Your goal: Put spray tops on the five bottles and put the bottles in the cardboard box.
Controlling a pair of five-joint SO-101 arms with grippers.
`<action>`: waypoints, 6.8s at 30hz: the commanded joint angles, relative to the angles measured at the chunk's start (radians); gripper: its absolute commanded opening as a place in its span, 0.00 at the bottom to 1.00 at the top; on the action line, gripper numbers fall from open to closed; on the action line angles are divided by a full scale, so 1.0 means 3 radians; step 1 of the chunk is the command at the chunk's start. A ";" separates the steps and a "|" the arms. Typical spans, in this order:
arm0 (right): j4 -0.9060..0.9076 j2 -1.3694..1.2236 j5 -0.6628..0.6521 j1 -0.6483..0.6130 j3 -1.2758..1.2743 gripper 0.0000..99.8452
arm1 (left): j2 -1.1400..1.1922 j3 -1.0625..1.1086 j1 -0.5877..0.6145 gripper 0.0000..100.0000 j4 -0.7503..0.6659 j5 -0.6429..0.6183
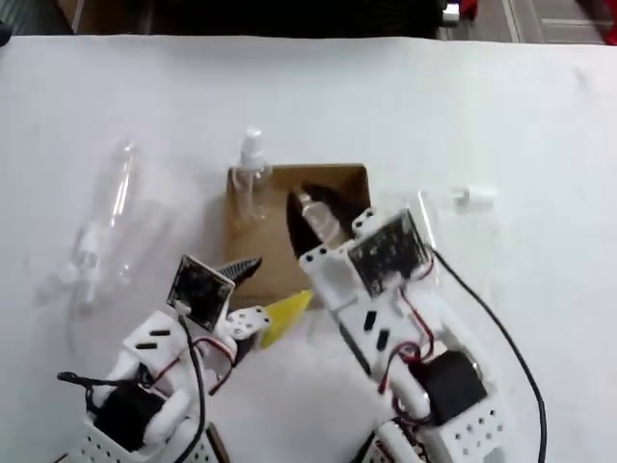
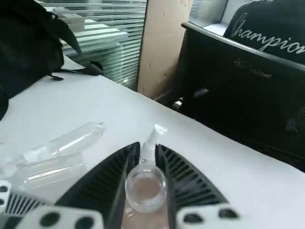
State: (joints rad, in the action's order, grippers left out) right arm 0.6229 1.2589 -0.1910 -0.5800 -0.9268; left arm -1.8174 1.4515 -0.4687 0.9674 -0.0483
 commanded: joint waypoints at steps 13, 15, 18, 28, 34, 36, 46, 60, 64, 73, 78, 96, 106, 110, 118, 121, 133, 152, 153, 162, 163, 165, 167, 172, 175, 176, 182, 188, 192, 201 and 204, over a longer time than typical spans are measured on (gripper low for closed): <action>-0.1286 -0.2120 -0.0015 0.0386 0.0629 0.02 | -0.0033 -0.0384 0.1353 0.27 0.0102 0.0199; -0.1501 -0.2396 -0.0015 0.0432 0.0696 0.02 | -0.0033 -0.0368 0.1470 0.27 0.0041 0.0199; -0.1665 -0.2816 0.0102 0.0448 0.0844 0.02 | -0.0033 -0.0322 0.1624 0.27 -0.0056 0.0189; -0.1680 -0.3619 0.0619 0.0642 0.1309 0.02 | -0.0033 -0.0031 0.1670 0.19 -0.0501 0.0194; -0.1701 -0.3659 0.0619 0.0575 0.1304 0.02 | -0.0033 -0.0031 0.1670 0.19 -0.0496 0.0194; -0.1701 -0.3665 0.0619 0.0570 0.1299 0.02 | -0.0033 -0.0031 0.1670 0.19 -0.0496 0.0194; -0.2079 -0.3685 0.0619 0.0555 0.1038 0.02 | -0.0033 -0.0031 0.1660 0.19 -0.0491 0.0199; -0.2079 -0.4012 0.0598 0.0478 0.1181 0.02 | -0.0033 -0.0031 0.1649 0.19 -0.0491 0.0215; -0.2079 -0.4017 0.0598 0.0417 0.1181 0.02 | -0.0033 -0.0031 0.1644 0.19 -0.0491 0.0215; -0.2084 -0.4017 0.0593 0.0442 0.1187 0.02 | -0.0033 -0.0031 0.1644 0.19 -0.0486 0.0215; -0.2135 -0.4017 0.0583 0.0442 0.1197 0.02 | -0.0033 -0.0026 0.1644 0.19 -0.0486 0.0215; -0.2202 -0.4023 0.0215 0.0412 0.1115 0.02 | -0.0033 -0.0026 0.1639 0.19 -0.0486 0.0215; -0.2202 -0.4028 0.0240 0.0412 0.1105 0.02 | -0.0033 -0.0026 0.1639 0.19 -0.0486 0.0215; -0.2202 -0.4028 0.0240 0.0407 0.1100 0.02 | -0.0033 -0.0026 0.1639 0.19 -0.0486 0.0215; -0.2202 -0.4033 0.0240 0.0376 0.1100 0.02 | -0.0033 -0.0026 0.1639 0.19 -0.0486 0.0215; -0.2202 -0.4033 0.0240 0.0366 0.1100 0.02 | -0.0033 -0.0026 0.1639 0.19 -0.0486 0.0215; -0.2294 -0.4191 0.0215 0.0361 0.1130 0.02 | -0.0033 -0.0026 0.1639 0.19 -0.0486 0.0215; -0.2268 -0.4125 0.0230 0.0355 0.1100 0.17 | -0.0033 -0.0026 0.1639 0.19 -0.0486 0.0215; -0.2212 -0.4074 0.0235 0.0355 0.1100 0.17 | -0.0033 -0.0026 0.1639 0.19 -0.0486 0.0215; -0.1992 -0.3736 0.0240 0.0361 0.1100 0.18 | -0.0033 0.0020 0.1639 0.19 -0.0532 0.0215; -0.1982 -0.3721 0.0240 0.0361 0.1105 0.18 | -0.0033 0.0036 0.1639 0.19 -0.0552 0.0215; -0.1982 -0.3659 0.0240 0.0361 0.1105 0.18 | -0.0033 0.0041 0.1639 0.19 -0.0563 0.0215; -0.1931 -0.3583 0.0240 0.0386 0.1105 0.18 | -0.0033 0.0041 0.1639 0.19 -0.0563 0.0215; -0.1644 -0.3174 0.0240 0.0386 0.1105 0.18 | -0.0033 0.0041 0.1639 0.19 -0.0563 0.0215; -0.1378 -0.2688 0.0240 0.0417 0.1105 0.18 | -0.0033 0.0041 0.1639 0.19 -0.0557 0.0215; -0.1256 -0.2478 0.0240 0.0458 0.1105 0.17 | -0.0033 0.0041 0.1639 0.19 -0.0552 0.0215; -0.0371 -0.1245 0.0240 0.1031 0.1100 0.17 | -0.0033 0.0046 0.1660 0.19 -0.0542 0.0194; 0.0437 -0.0534 0.0240 0.1885 0.0706 0.17 | -0.0033 0.0036 0.1762 0.19 -0.0537 0.0036; 0.0381 -0.0217 0.0245 0.2100 -0.0164 0.17 | -0.0033 0.0046 0.1839 0.19 -0.0563 -0.0092; -0.0422 0.0621 0.0245 0.2105 -0.1729 0.17 | -0.0033 0.0215 0.1828 0.19 -0.0777 -0.0082; -0.0448 0.0974 0.0215 0.2105 -0.1949 0.17 | -0.0033 0.0220 0.1823 0.19 -0.0772 -0.0087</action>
State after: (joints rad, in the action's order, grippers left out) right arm 0.5217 1.4584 -0.1112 0.0445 -1.4837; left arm -1.8174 1.5282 0.0713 0.7649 -0.0606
